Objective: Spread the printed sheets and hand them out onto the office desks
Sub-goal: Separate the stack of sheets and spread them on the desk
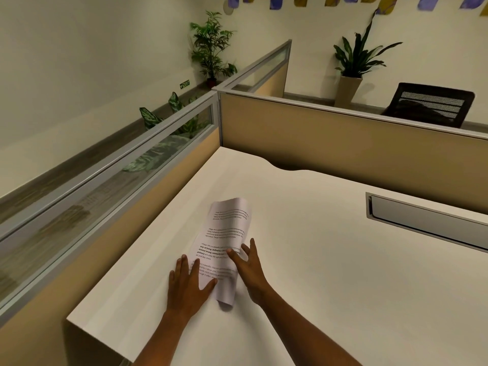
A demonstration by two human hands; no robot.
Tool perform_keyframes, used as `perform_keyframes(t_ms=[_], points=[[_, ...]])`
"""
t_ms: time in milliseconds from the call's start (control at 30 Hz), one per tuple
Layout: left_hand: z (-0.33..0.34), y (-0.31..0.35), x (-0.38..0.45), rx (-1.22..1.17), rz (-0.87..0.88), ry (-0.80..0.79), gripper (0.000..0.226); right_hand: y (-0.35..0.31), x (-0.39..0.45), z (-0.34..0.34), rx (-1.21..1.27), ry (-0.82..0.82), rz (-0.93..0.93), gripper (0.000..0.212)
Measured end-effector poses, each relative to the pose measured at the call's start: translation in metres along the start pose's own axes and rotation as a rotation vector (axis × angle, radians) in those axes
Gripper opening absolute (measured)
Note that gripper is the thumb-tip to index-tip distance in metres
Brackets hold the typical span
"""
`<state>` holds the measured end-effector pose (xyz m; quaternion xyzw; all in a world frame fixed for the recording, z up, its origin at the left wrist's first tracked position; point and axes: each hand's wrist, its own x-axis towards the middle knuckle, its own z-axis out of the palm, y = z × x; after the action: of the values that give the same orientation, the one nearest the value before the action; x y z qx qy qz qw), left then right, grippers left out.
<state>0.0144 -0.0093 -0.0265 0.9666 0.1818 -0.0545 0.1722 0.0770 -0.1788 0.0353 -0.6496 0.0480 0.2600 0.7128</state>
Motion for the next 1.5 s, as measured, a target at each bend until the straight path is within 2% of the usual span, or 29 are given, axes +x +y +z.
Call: perform_keyframes(t_ms=[67,100,133,233,367,433,500,633,667,767,833,933,1033,1200,1367,1500], points=[[-0.001,-0.001,0.000,0.014,0.001,0.007,0.132,0.000,0.004,0.001,0.110,0.030,0.054,0.133],[-0.001,-0.001,0.000,0.018,0.002,0.012,0.132,0.000,0.006,0.002,0.162,0.046,0.073,0.133],[-0.001,-0.001,0.000,0.019,0.002,0.014,0.132,-0.001,0.008,0.002,0.209,0.057,0.079,0.126],[-0.003,-0.002,0.000,0.011,0.006,0.028,0.132,-0.001,0.013,0.001,0.239,0.075,0.070,0.090],[-0.005,-0.001,0.000,0.027,0.006,0.037,0.134,0.004,0.017,-0.002,0.079,0.188,0.066,0.056],[-0.006,0.000,0.000,0.037,0.011,0.036,0.133,0.003,0.016,-0.005,0.006,0.273,0.058,0.050],[-0.009,0.002,0.000,0.049,0.009,0.024,0.128,0.000,0.013,-0.007,-0.052,0.365,0.045,0.050],[-0.016,0.008,0.001,0.064,-0.015,-0.028,0.113,-0.007,0.012,-0.017,-0.133,0.481,0.056,0.077],[-0.018,0.009,0.002,0.036,-0.021,-0.028,0.110,-0.009,0.012,-0.020,-0.159,0.495,0.071,0.074],[-0.021,0.016,0.005,-0.091,-0.043,-0.011,0.089,-0.011,0.011,-0.033,-0.263,0.503,0.063,0.029],[-0.026,0.025,0.007,-0.205,-0.069,0.008,0.081,-0.015,0.008,-0.043,-0.259,0.497,0.053,0.018],[-0.033,0.042,0.010,-0.359,-0.100,0.050,0.073,-0.021,0.005,-0.059,-0.170,0.463,0.103,0.021],[-0.036,0.060,0.014,-0.416,-0.136,0.042,0.069,-0.027,0.004,-0.084,-0.097,0.447,0.149,0.019],[-0.034,0.089,0.014,-0.431,-0.221,-0.121,0.055,-0.029,-0.003,-0.132,-0.139,0.445,0.223,0.016],[-0.025,0.123,0.007,-0.622,-0.251,-0.286,0.045,-0.021,-0.020,-0.176,-0.185,0.389,0.258,0.035],[-0.012,0.146,0.000,-0.851,-0.269,-0.422,0.043,-0.034,-0.054,-0.199,-0.147,0.338,0.154,0.022]])
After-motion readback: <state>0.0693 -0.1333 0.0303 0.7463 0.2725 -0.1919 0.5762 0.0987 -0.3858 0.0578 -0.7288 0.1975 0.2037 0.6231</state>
